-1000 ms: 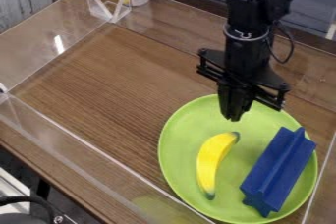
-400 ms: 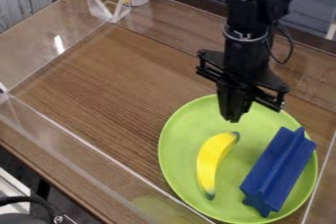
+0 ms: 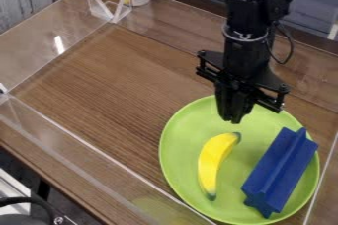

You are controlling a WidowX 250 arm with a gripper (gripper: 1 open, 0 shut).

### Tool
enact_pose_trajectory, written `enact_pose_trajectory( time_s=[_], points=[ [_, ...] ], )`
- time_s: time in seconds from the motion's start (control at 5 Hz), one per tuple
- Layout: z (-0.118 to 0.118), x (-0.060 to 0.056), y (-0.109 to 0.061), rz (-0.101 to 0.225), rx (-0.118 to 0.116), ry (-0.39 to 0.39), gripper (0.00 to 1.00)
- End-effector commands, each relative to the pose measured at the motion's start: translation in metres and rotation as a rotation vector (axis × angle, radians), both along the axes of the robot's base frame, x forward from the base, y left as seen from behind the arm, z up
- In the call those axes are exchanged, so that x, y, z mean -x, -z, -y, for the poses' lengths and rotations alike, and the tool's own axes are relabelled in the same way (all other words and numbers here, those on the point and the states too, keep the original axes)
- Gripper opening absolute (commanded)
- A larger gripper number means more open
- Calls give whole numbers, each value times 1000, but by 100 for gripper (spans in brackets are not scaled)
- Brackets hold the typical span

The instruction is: Put the banana in the green plate

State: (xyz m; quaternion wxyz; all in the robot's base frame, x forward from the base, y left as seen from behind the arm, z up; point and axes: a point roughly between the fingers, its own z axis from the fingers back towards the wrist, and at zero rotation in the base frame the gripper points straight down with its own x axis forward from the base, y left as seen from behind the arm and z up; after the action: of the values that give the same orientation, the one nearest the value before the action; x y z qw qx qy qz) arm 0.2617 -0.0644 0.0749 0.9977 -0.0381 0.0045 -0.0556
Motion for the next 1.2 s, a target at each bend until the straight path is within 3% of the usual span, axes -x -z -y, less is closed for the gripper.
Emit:
enact_pose_trajectory(
  time_s=[0.0, 0.2, 0.4, 0.8, 1.0],
  points=[
    [-7, -7, -16, 45, 4, -13, 100],
    [-15, -7, -28, 57, 5, -21, 100],
    [-33, -9, -50, 81, -11, -38, 100],
    [-120, -23, -75, 108, -79, -145, 100],
    [-163, -21, -68, 110, -94, -181, 100]
  ],
)
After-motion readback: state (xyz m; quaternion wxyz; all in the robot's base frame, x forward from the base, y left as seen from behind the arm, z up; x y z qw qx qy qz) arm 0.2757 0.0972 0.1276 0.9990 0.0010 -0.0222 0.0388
